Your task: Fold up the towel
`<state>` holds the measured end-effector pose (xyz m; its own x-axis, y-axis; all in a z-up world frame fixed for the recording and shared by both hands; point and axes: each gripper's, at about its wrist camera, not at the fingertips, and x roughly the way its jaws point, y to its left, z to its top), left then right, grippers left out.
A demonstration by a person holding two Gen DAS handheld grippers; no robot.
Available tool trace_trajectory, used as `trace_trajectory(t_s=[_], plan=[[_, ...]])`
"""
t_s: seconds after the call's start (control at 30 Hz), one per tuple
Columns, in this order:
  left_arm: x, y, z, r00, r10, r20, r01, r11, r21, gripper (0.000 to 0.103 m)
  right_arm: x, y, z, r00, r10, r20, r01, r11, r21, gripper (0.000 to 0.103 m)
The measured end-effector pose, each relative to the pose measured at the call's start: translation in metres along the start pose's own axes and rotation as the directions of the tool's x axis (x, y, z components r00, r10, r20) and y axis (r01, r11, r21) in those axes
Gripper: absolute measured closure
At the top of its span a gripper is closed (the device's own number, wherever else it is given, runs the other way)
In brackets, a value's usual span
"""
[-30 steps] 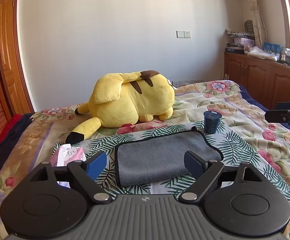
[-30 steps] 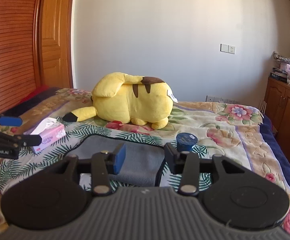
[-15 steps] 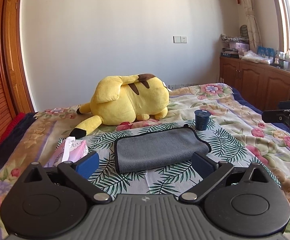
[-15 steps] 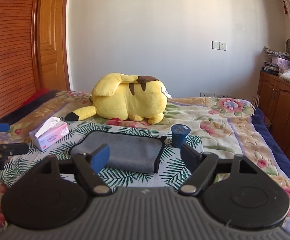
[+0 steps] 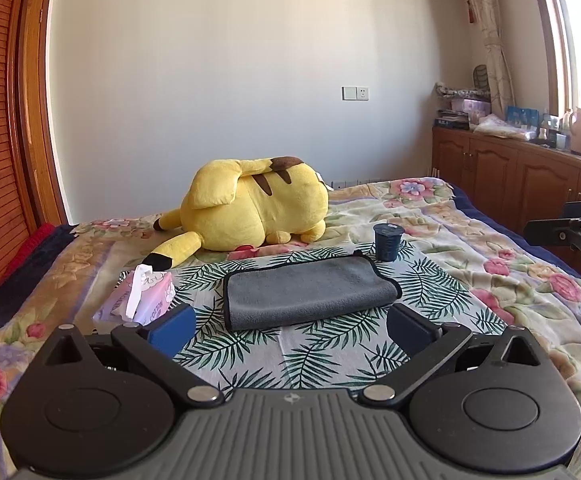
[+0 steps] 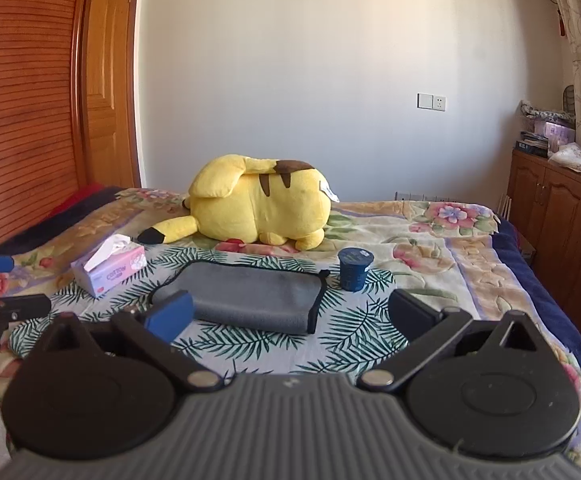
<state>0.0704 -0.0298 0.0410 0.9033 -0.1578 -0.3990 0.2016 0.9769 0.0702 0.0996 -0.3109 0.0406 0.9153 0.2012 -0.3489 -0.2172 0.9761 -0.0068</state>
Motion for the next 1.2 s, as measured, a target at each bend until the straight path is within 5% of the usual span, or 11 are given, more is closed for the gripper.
trace_trajectory(t_s=[0.67,1.2], plan=[[-0.054,0.006,-0.038,0.998,0.049,0.026,-0.046,0.995,-0.093,0.016,-0.037,0.039,-0.037,0.999,0.05,-0.005,-0.05,0.999,0.02,0.0],[-0.049,0.0,-0.071,0.999,0.039,0.019,-0.038,0.998,-0.059,0.016,-0.034,0.053,-0.068,0.998,0.04,-0.048,-0.038,0.999,0.033,0.0]])
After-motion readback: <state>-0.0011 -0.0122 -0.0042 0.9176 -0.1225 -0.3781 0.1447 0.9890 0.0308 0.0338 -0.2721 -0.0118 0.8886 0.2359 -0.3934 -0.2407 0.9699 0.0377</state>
